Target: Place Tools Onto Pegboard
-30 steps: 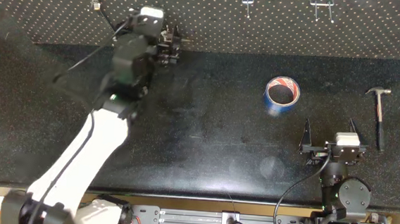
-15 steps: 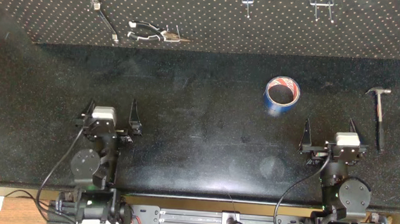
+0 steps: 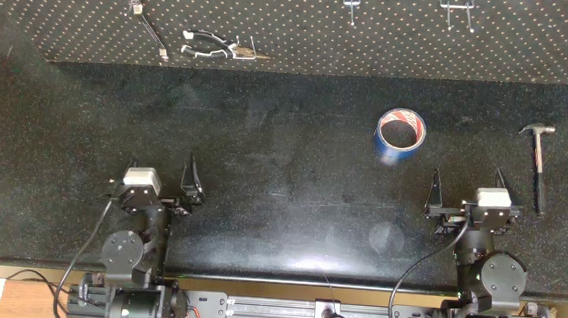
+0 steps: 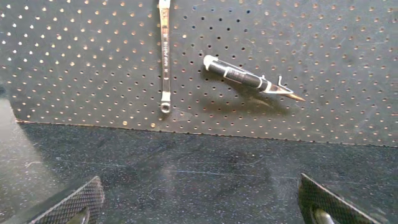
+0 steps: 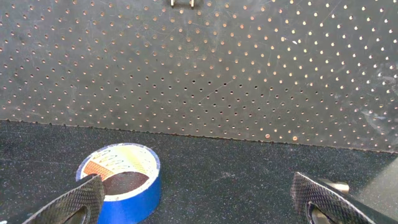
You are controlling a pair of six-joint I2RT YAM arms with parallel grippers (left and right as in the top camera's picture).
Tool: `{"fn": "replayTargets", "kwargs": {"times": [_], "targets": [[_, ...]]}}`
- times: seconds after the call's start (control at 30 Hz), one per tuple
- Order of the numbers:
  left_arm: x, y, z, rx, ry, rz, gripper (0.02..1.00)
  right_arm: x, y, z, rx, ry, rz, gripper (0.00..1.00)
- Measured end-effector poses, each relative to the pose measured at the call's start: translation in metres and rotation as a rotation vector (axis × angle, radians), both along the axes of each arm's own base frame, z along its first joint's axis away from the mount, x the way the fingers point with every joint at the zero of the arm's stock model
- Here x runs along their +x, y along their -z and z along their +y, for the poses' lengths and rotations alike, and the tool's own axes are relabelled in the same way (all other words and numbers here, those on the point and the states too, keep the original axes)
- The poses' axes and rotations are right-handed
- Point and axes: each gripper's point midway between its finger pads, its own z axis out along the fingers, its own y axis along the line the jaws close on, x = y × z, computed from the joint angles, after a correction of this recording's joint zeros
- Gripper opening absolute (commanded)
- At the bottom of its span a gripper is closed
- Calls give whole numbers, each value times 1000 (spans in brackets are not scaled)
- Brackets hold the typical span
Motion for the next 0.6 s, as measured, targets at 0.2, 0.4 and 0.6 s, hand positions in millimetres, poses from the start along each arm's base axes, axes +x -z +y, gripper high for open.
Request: {"fn": "replayTargets", "kwargs": {"times": [0.2,0.4,0.6], "targets": [[0,0,-14,-3,55,0,996,0,0,0,0,0,0,976],[0,0,-14,-3,55,0,996,0,0,0,0,0,0,976],[0,0,-14,-3,55,0,996,0,0,0,5,0,0,976]]}}
